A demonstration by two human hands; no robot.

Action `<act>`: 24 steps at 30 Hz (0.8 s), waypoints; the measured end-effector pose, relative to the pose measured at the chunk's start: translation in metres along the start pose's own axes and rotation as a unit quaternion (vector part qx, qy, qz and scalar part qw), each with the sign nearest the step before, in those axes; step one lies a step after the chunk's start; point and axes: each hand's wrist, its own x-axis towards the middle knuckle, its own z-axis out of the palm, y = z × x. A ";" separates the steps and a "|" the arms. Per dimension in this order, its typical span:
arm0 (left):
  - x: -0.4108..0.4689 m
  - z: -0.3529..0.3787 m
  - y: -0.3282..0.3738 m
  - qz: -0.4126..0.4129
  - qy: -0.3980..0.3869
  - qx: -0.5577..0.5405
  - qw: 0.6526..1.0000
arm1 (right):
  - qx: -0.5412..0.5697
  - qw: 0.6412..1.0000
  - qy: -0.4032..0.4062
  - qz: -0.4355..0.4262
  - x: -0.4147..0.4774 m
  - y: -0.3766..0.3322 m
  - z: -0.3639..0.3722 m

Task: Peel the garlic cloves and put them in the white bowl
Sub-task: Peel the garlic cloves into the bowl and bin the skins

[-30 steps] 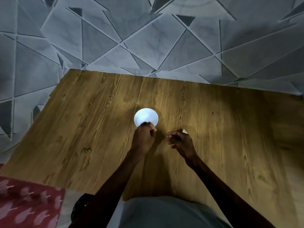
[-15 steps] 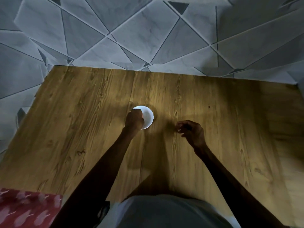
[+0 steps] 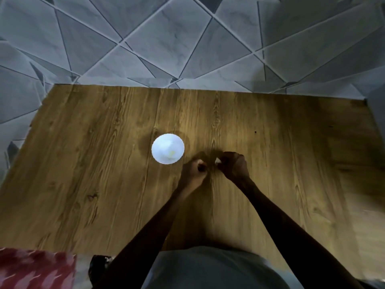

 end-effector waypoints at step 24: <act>-0.014 0.033 0.018 0.043 0.098 -0.032 0.994 | 0.245 0.969 0.017 -0.022 -0.040 0.008 -0.010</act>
